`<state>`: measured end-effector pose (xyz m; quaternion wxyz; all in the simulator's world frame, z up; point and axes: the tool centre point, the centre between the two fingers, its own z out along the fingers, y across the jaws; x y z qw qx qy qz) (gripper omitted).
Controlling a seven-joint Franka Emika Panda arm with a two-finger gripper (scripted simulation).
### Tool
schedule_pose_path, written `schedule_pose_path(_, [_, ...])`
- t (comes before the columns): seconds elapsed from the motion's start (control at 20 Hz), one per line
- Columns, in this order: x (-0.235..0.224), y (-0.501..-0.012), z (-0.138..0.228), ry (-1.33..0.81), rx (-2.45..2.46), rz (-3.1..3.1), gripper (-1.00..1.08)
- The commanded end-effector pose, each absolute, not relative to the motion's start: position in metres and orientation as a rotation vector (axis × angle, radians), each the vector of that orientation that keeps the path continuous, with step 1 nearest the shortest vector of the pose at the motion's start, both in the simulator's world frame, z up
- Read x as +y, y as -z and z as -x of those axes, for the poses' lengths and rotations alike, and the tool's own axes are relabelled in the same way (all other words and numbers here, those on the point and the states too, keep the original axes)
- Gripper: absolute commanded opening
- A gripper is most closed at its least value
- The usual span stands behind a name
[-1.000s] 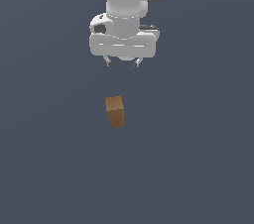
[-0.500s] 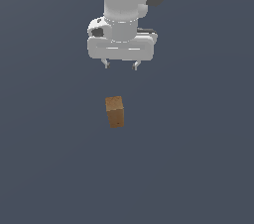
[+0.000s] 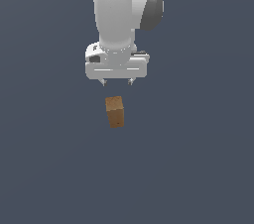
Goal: Pick up the object and move it to a goal position.
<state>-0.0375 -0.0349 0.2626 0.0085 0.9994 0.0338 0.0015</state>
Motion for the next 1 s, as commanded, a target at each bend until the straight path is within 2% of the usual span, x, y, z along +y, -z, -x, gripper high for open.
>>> schedule_pose_path(0.0, [-0.040, -0.242, 0.030, -0.003, 0.153, -3.126, 1.00])
schedule_pose_path(0.4, [-0.052, -0.200, 0.018, 0.000, 0.247, -3.130, 1.00])
schedule_pose_path(0.95, [-0.054, -0.186, 0.017, 0.002, 0.259, -3.131, 1.00])
